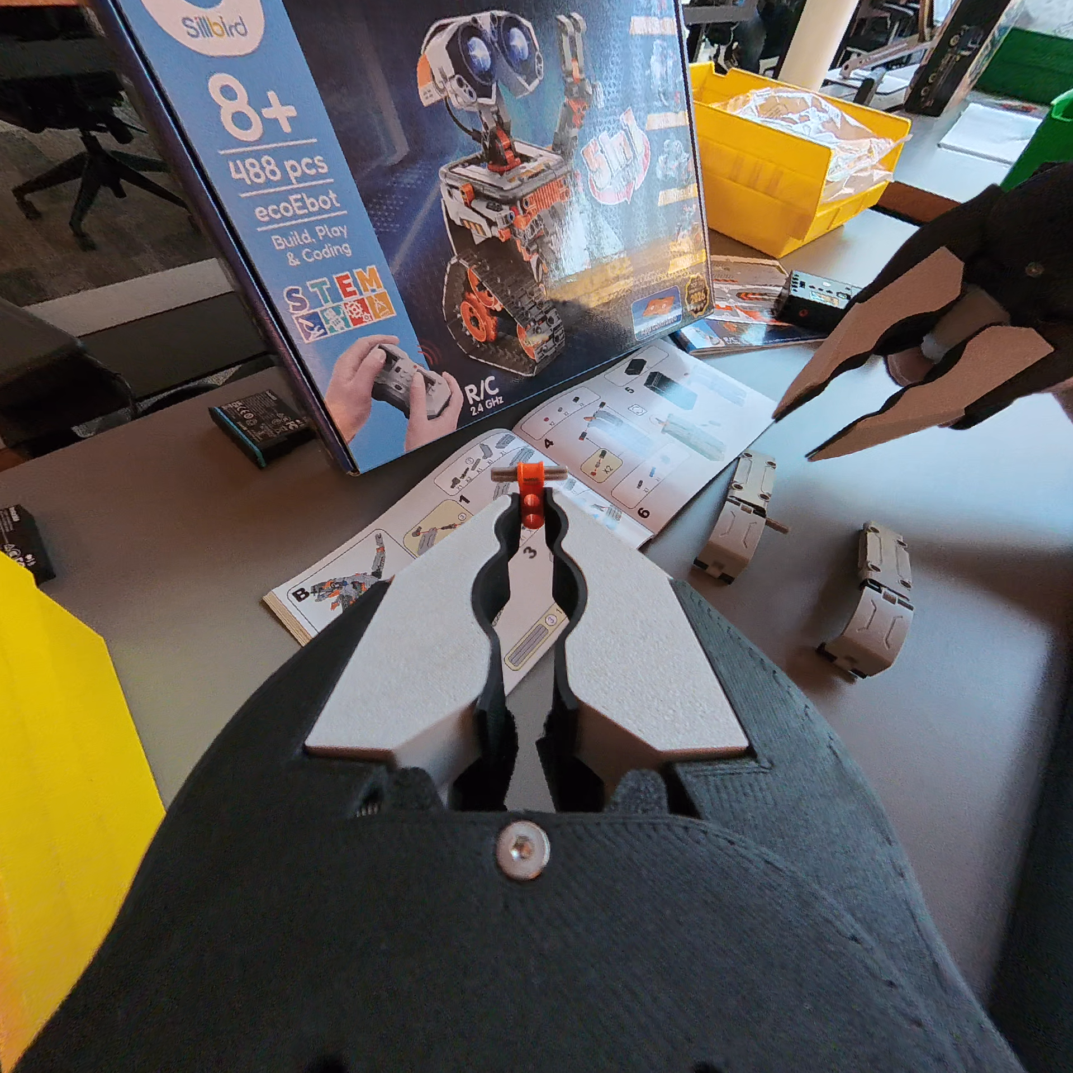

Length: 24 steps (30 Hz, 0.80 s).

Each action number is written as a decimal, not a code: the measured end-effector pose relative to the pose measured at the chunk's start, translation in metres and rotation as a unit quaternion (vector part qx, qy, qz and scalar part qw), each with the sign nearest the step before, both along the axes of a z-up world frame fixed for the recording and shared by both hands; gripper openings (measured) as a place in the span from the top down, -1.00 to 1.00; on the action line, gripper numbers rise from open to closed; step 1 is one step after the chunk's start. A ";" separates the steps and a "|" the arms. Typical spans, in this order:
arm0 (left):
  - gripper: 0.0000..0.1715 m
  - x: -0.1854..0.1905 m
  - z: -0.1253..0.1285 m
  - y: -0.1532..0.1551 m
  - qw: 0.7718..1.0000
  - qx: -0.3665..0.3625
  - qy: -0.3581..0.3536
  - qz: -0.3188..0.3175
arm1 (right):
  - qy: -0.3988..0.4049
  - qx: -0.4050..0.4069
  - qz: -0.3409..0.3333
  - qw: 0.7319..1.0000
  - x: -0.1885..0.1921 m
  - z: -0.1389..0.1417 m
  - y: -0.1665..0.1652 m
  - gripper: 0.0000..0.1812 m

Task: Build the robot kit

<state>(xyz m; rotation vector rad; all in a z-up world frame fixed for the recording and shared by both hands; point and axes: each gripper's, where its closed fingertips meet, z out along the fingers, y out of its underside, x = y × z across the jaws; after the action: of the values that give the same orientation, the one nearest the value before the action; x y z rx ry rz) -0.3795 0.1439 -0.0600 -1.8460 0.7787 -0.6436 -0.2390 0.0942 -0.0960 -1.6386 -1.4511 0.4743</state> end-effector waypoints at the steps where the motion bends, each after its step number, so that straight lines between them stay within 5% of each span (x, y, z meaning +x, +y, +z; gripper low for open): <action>1: 0.94 0.000 0.000 0.000 1.000 0.001 -0.001 -0.001 | -0.003 -0.016 0.002 1.000 0.005 -0.002 -0.002 0.74; 8: 0.93 0.005 -0.005 -0.002 1.000 0.000 0.014 -0.010 | -0.025 -0.130 0.034 0.991 0.023 -0.021 -0.024 0.71; 16: 0.93 0.005 -0.006 -0.002 1.000 0.000 0.017 -0.012 | -0.038 -0.147 0.140 0.978 -0.022 -0.010 -0.080 0.52; 24: 0.93 0.007 -0.010 -0.002 1.000 -0.003 0.023 -0.015 | -0.069 -0.145 0.155 0.975 -0.033 -0.025 -0.089 0.41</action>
<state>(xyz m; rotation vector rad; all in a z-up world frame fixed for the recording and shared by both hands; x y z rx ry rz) -0.3729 0.1422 -0.0696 -1.8627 0.8364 -0.6240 -0.2722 0.0057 -0.1210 -1.7005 -1.8234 0.7937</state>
